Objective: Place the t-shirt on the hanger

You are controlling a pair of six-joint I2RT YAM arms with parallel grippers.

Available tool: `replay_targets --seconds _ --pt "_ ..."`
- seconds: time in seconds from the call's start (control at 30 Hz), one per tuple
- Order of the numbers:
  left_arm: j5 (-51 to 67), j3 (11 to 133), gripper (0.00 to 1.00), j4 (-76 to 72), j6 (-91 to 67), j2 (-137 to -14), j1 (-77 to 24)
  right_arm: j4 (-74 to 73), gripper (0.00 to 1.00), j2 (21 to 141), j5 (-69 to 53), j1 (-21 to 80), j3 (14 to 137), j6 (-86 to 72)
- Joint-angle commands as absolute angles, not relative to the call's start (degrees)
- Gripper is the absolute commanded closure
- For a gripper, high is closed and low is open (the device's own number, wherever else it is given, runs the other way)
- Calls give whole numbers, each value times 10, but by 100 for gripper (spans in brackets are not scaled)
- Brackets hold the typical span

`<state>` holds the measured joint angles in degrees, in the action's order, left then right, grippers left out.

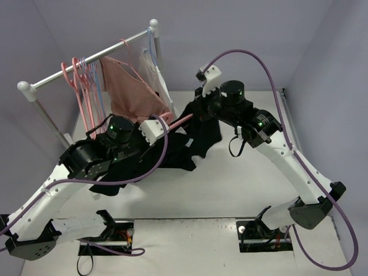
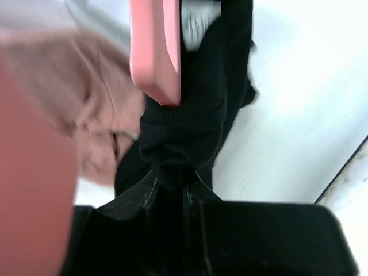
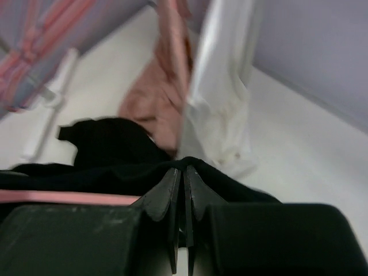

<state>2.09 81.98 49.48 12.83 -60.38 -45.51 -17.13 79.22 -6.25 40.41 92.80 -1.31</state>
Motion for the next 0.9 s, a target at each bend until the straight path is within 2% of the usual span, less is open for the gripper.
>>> replay_targets --seconds 0.0,0.17,0.33,0.47,0.87 --pt "23 932 100 467 133 -613 -475 -126 100 813 -98 461 1062 9" --pt "16 985 100 468 131 -618 -475 -124 100 817 -108 514 1100 11" --pt "-34 876 100 461 98 -583 -475 -112 100 759 -65 548 982 13" --pt "-17 792 100 398 69 -536 -475 -98 100 724 -40 549 892 0" --pt "-4 604 100 220 20 -480 -475 -71 98 732 -43 561 793 -41"
